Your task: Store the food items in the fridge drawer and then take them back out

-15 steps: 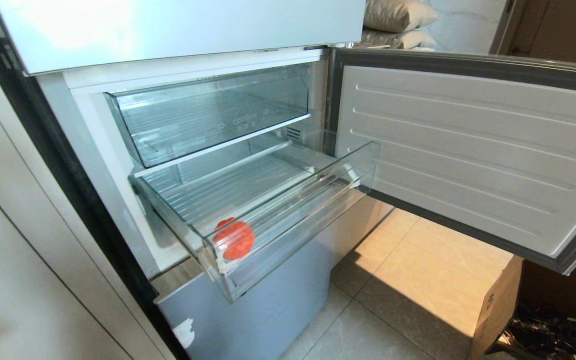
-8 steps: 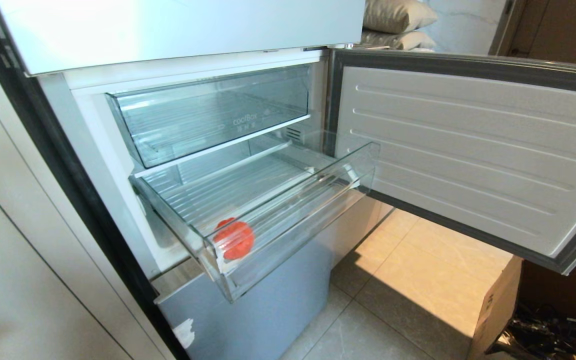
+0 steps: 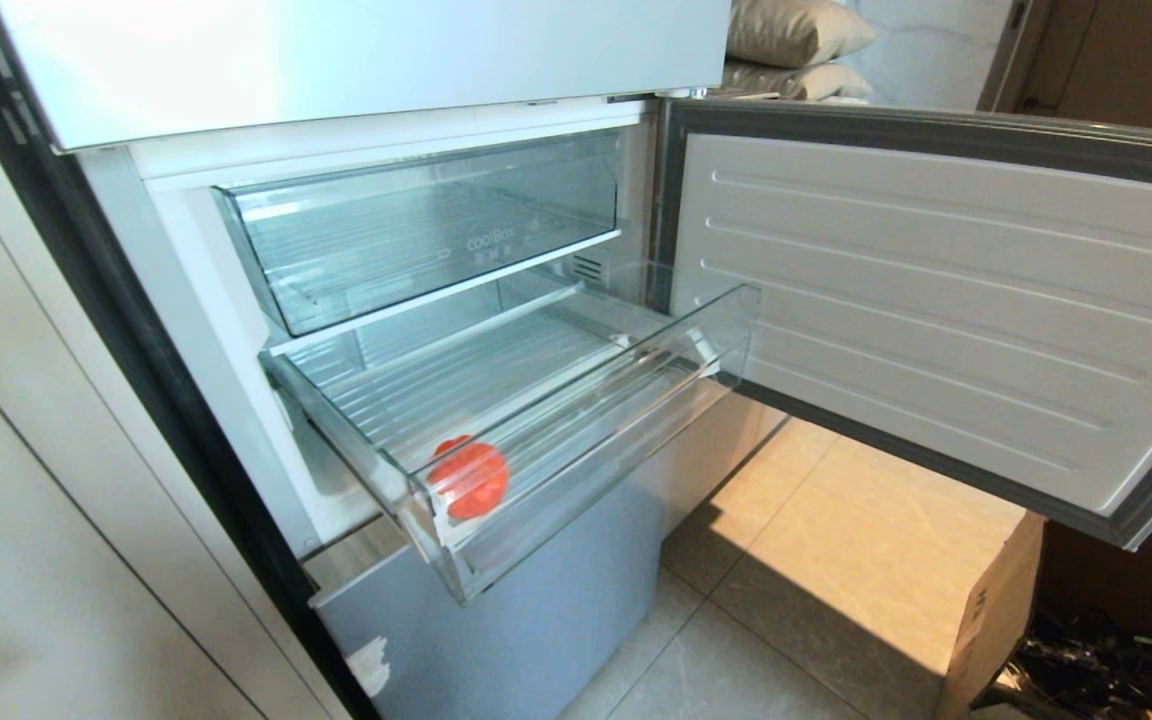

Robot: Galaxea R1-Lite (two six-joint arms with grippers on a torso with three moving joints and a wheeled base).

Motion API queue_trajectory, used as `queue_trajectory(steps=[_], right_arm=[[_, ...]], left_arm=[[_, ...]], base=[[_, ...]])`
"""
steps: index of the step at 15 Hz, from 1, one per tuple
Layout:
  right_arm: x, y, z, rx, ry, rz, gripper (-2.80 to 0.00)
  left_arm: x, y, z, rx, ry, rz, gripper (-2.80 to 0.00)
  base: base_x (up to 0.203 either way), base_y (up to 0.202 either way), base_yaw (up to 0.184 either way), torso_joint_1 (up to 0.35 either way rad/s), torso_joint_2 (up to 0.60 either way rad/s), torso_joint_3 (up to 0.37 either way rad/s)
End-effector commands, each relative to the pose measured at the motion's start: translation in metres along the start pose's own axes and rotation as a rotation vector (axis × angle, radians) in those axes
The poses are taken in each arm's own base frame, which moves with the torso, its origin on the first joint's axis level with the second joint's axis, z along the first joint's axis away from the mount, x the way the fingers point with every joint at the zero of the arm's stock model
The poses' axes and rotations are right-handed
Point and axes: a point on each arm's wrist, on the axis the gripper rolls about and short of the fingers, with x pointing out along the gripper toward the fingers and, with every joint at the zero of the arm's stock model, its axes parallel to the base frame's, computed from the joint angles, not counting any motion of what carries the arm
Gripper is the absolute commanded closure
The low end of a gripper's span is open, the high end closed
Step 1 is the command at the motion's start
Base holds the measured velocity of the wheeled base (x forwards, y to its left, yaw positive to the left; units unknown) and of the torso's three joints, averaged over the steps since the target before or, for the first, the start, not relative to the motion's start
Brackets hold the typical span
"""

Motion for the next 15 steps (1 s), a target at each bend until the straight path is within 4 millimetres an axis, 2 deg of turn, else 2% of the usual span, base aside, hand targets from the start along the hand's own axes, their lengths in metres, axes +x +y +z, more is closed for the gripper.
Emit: queue_trajectory(steps=[1, 4, 15], right_arm=[[-0.0007, 0.0003, -0.0024, -0.001, -0.005, 0.001, 0.00], [-0.0007, 0.0003, -0.0024, -0.002, -0.005, 0.002, 0.00], [-0.0009, 0.0002, -0.0020, 0.005, -0.006, -0.001, 0.00]], left_arm=[[0.0000, 0.0000, 0.0000, 0.000, 0.000, 0.001, 0.00], [0.0000, 0.0000, 0.0000, 0.000, 0.000, 0.000, 0.00], [0.0000, 0.0000, 0.0000, 0.000, 0.000, 0.001, 0.00]], base=[[0.000, 0.000, 0.000, 0.000, 0.00, 0.000], [-0.001, -0.003, 0.063, 0.000, 0.00, 0.002], [0.002, -0.008, 0.173, 0.002, 0.00, 0.003]])
